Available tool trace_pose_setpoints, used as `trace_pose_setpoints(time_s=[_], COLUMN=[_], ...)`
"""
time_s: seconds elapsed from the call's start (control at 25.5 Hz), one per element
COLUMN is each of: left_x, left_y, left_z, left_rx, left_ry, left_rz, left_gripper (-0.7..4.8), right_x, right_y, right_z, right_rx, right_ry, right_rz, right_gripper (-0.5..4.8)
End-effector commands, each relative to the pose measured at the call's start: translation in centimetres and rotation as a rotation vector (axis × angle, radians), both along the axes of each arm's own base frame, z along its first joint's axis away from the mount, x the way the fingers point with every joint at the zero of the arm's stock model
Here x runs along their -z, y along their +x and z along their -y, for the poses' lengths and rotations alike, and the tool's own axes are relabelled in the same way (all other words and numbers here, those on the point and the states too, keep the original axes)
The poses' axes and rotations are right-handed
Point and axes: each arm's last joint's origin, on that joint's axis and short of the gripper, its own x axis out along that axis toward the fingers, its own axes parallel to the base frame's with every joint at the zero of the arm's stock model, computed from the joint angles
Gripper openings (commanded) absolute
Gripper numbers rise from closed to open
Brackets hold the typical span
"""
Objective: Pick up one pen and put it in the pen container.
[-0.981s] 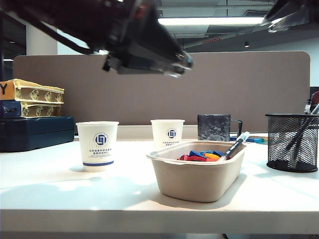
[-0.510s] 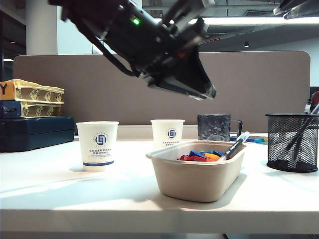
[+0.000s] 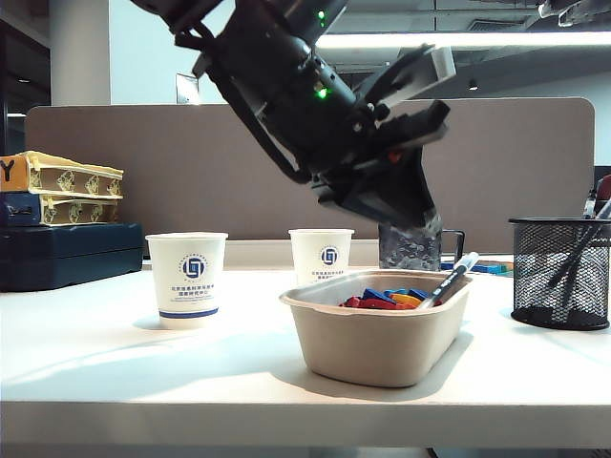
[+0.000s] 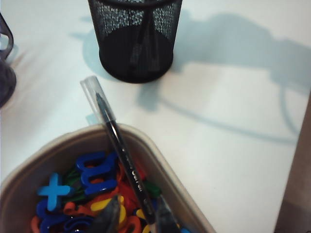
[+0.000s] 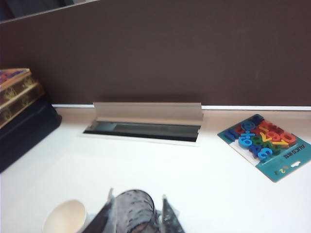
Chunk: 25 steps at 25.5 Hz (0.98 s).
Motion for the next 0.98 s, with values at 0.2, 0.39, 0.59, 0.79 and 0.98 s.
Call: trace_pose_setpoints(time_s=[0.2,0.39,0.59,0.79,0.98], left_x=[0.7,1.4,2.0,2.7,3.7], left_y=[0.3,0.9,1.3,1.4,1.5], left_z=[2.0,2.9,3.0,3.1,3.3], left_rx=[0.019,-0.002,-0.03,-0.033,-0.041], left_ry=[0.02,0.073,0.116,0.129,0.154], left_rz=[-0.012,-0.003,0.015,0.007,-0.002], left_gripper=[0.98,0.98,0.98,0.99,0.98], right_x=[0.2,0.3,0.4,0.4,0.7], right_y=[-0.1,-0.2,-0.2,-0.2,-0.3], right_z=[0.1,0.1,0.1,0.1,0.1], right_rx=[0.032,0.032,0.04,0.042,0.043], right_ry=[-0.064,-0.064,-0.067,-0.067,-0.096], right_rz=[-0.025,-0.04,-0.046,-0.047,-0.068], right_gripper=[1.17,1.17,1.17,1.17,1.17])
